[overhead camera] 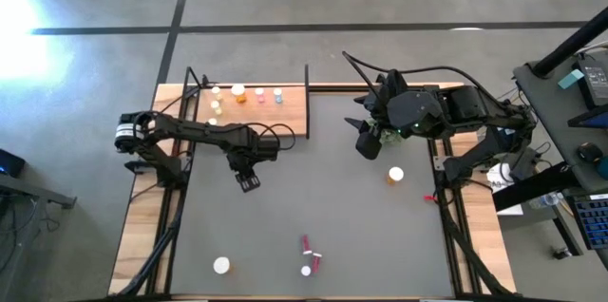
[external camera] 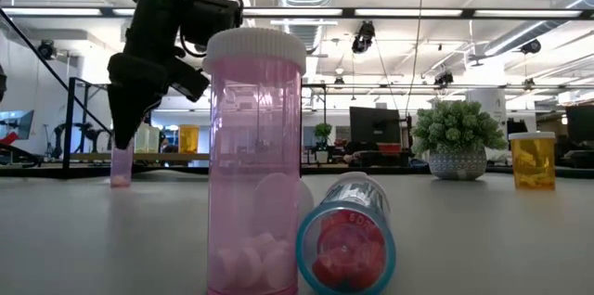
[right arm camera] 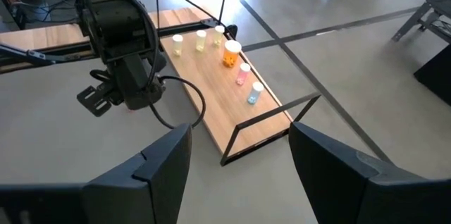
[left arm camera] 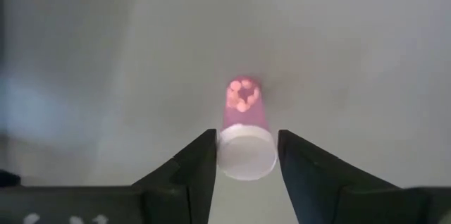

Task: Pick and place medicine bottles onto shelf by color
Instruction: Put the right pink pill bottle on the shelf aligned with the other pink bottle

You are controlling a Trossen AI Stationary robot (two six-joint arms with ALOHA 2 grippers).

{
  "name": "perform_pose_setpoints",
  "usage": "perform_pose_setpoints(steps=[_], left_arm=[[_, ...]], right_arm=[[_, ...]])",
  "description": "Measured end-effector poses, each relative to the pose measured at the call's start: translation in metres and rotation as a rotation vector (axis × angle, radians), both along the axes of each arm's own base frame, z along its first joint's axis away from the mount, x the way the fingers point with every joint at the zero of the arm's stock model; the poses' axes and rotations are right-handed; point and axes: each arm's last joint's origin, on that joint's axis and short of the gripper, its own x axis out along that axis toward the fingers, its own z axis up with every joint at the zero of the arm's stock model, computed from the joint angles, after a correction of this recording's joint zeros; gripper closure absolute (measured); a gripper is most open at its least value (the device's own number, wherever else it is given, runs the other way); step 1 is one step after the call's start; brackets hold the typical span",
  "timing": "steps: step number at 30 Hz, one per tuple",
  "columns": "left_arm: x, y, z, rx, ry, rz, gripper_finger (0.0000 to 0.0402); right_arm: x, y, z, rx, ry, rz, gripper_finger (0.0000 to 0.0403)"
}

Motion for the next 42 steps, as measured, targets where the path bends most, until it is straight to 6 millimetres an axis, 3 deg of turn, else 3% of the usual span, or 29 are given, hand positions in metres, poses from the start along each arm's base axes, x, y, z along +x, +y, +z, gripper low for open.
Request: perform_pose_setpoints(steps=[26,35,42], left_arm=[[0.0011,-0.0009,0.0025,-0.029,-0.026,0.003,0.0268],[0.0007,-0.0012,0.0020,-0.033,-0.023,0.005,0.0308],[0.0014,-0.0012,0.0077,-0.034,-0.017,0.000,0.0290]], right_arm=[[-0.0001,-0.0001,0.0001,-0.006,0.003,0.004,0.0174],[-0.0001,0.0000,0.0000,-0.004,0.002,0.003,0.0174],[-0.0001,0.0000,0.0000,-0.004,0.002,0.003,0.0174]])
